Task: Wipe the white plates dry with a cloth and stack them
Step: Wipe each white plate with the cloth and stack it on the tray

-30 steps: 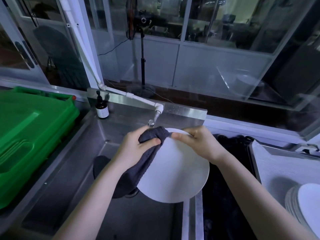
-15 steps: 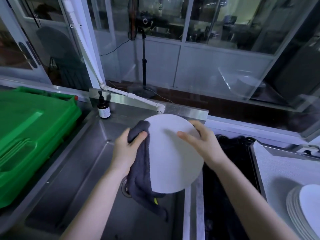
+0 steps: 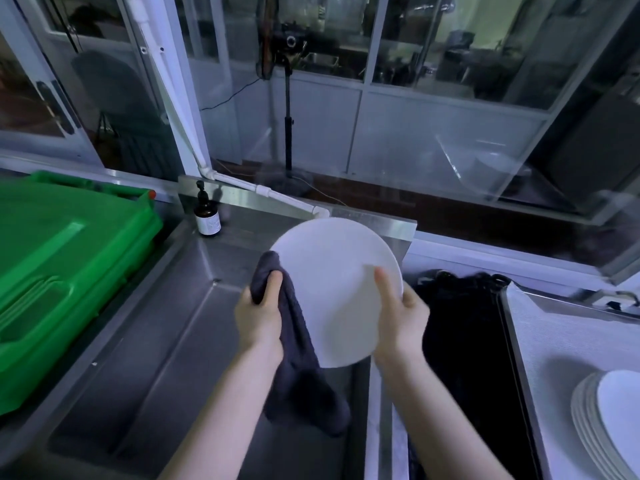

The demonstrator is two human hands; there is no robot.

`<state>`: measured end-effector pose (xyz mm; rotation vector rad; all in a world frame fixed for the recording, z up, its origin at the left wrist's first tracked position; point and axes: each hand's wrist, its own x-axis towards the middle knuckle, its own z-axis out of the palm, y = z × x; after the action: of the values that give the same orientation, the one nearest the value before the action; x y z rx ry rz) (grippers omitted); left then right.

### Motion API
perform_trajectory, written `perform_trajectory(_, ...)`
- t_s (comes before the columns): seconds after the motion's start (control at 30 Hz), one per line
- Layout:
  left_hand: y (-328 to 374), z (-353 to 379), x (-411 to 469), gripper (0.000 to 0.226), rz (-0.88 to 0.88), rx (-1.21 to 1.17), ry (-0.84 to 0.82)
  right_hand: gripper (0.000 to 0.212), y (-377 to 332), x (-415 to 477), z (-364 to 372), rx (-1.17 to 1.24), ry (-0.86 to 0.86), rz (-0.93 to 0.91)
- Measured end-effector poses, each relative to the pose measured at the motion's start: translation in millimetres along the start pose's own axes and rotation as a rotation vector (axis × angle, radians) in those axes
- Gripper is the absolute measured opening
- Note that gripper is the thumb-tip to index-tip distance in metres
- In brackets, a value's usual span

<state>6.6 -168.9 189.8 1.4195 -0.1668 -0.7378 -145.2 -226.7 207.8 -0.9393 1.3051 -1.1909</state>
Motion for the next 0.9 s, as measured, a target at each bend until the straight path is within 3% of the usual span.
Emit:
perform_trajectory(0.07, -6.6, -0.4, -0.7, 0.021, -0.101, -0.035, 0.041, 0.024, 10.2, -7.9, 3.3, 0.012, 0.016, 0.035)
perform_trajectory(0.2, 0.2, -10.5, 7.1, 0.012, 0.004, 0.041, -0.039, 0.016, -17.3, 14.9, -16.1, -0.226, -0.324, -0.126)
perform_trajectory(0.3, 11.6, -14.0, 10.2, 0.013, 0.208, 0.244, -0.218, 0.017, -54.5, 36.7, -24.3, -0.453, -0.614, -0.204)
perform_trajectory(0.4, 21.1, -8.3, 7.2, 0.012, 0.49, 0.526, -0.508, 0.023, -65.4, 43.2, -21.4, -0.751, -0.83, -0.269)
perform_trajectory(0.5, 14.7, -3.8, 0.4, 0.016, 0.498, 0.568, -0.703, 0.03, -52.2, 38.4, -21.9, -0.814, -0.947, -0.279)
perform_trajectory(0.57, 5.3, -7.3, 2.2, 0.013, 0.459, 0.554, -0.658, 0.027, -44.9, 35.7, -27.3, -0.687, -0.905, -0.237)
perform_trajectory(0.63, -5.2, -13.3, 5.9, 0.009, 0.404, 0.494, -0.536, 0.037, -38.0, 33.1, -30.7, -0.6, -0.785, -0.225)
perform_trajectory(0.77, -25.9, -18.5, 8.9, 0.005, 0.185, 0.25, -0.118, 0.032, -12.5, 17.2, -25.5, -0.287, -0.364, -0.126)
perform_trajectory(0.9, -41.3, -18.3, 11.0, 0.029, -0.125, 0.096, -0.008, 0.031, 24.8, -11.1, -14.6, -0.066, -0.024, -0.002)
